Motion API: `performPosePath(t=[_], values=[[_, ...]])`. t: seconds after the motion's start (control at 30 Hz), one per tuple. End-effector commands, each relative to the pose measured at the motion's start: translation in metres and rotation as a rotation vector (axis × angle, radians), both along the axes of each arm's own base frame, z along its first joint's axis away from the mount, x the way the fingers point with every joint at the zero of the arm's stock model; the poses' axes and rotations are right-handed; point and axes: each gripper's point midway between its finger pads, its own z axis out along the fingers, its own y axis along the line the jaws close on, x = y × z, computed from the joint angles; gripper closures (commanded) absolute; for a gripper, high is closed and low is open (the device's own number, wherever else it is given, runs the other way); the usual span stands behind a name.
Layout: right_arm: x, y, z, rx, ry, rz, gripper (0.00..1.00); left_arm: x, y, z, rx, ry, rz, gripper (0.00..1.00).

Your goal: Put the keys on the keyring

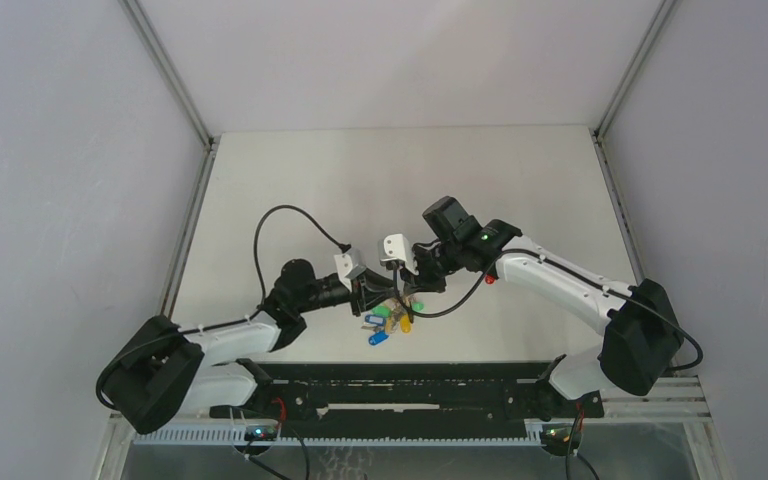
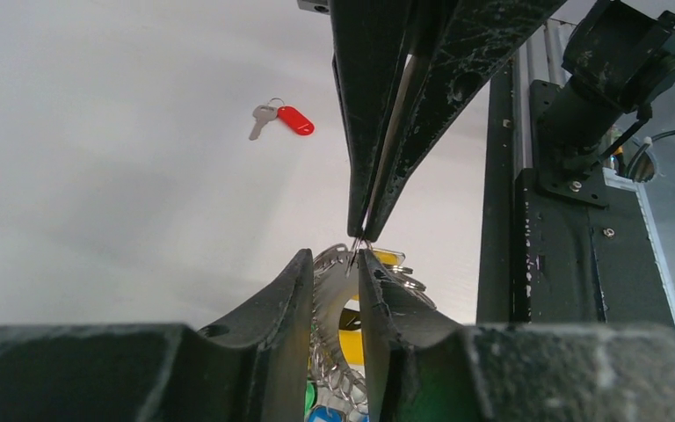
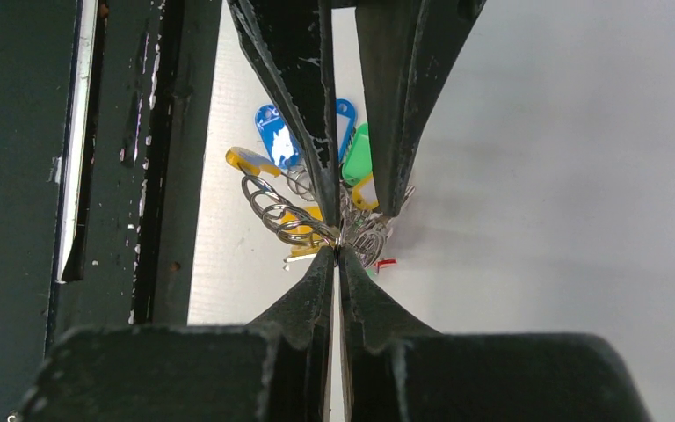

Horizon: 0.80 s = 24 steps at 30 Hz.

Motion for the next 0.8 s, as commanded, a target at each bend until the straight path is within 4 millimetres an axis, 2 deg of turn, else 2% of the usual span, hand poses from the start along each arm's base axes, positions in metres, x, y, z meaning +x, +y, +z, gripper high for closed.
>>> performPosePath(t=[0.0,0.1,0.37,0.77], values=[[0.004,0.010,0.012,0.061,-0.033,0.033,1.00,0.007,-0.011,0.031,-0.053,-0.093,-0.045,0.73],[0.004,0.011,0.012,0.065,-0.033,0.037,1.00,0.006,-0.012,0.029,-0.049,-0.088,-0.053,0.77],[0.003,0.012,0.013,0.070,-0.031,0.039,1.00,0.000,-0.014,0.020,-0.024,-0.056,-0.098,0.78],[0.001,0.013,0.013,0.073,-0.031,0.048,1.00,0.000,-0.016,0.011,0.016,-0.035,-0.107,0.88]])
